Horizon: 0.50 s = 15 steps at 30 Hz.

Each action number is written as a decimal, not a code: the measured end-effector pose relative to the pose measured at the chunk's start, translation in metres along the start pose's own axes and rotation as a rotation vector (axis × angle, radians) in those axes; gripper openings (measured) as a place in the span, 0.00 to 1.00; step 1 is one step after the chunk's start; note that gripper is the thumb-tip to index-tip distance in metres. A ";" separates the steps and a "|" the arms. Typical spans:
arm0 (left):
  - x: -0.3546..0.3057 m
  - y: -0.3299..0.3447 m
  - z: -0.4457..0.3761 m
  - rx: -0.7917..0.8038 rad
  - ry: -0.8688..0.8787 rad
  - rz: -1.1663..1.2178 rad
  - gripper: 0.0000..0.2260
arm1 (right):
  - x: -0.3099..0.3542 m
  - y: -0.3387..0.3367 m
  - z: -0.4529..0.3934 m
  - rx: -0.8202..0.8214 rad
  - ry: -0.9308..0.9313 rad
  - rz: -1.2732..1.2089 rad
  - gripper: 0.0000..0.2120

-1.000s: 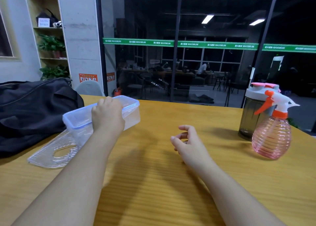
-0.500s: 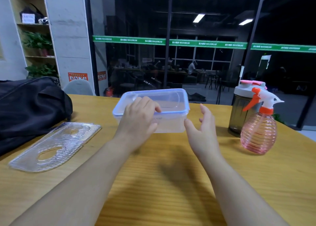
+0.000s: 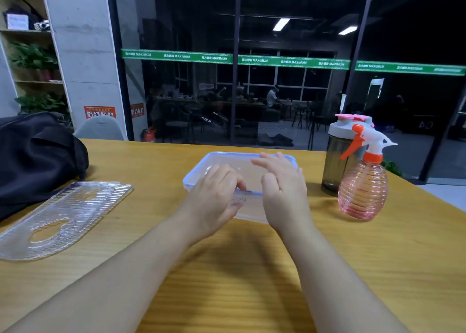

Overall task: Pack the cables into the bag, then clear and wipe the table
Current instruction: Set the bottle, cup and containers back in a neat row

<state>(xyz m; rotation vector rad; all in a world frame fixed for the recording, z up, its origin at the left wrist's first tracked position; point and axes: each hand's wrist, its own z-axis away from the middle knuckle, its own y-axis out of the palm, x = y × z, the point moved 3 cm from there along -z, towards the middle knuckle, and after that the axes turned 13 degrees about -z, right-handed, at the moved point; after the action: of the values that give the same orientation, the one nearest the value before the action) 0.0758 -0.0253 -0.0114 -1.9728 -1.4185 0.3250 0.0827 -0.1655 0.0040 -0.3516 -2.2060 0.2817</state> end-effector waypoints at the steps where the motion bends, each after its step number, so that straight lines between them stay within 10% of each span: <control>1: -0.001 0.001 0.000 0.009 0.014 -0.006 0.09 | 0.000 0.000 0.000 0.025 0.004 0.030 0.28; 15: 0.004 0.015 0.005 0.111 -0.033 0.090 0.12 | 0.001 0.002 0.000 0.306 0.129 0.409 0.14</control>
<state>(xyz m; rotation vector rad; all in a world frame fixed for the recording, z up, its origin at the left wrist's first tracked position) 0.0859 -0.0222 -0.0246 -1.9514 -1.3061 0.4692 0.0824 -0.1635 0.0046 -0.6301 -1.9125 0.7859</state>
